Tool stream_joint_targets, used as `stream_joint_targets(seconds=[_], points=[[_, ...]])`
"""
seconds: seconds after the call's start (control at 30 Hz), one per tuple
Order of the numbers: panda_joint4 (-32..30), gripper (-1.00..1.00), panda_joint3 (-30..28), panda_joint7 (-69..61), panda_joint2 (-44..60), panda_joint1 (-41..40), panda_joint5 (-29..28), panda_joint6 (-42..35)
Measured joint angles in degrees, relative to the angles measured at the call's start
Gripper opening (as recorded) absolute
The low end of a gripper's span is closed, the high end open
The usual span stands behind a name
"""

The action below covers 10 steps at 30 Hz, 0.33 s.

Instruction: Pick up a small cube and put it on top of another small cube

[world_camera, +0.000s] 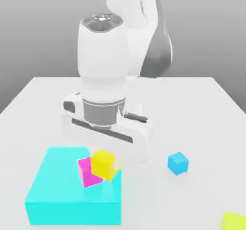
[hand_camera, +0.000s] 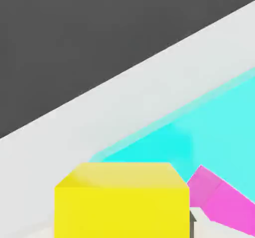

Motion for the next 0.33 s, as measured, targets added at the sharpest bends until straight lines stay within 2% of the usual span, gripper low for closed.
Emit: stream_joint_targets(seconds=[0.1, 0.23, 0.27, 0.33], points=[[-3.49, -1.00, -1.85, -3.02, -4.43, -1.26, 0.39, -0.89], [-5.89, -1.00, -2.20, -3.59, 1.43, -1.57, 0.41, 7.37], [-6.19, 1.00, -2.26, -3.61, 2.48, -1.53, 0.41, 8.71], [-6.19, 1.00, -2.26, -3.61, 2.48, -1.53, 0.41, 8.71]])
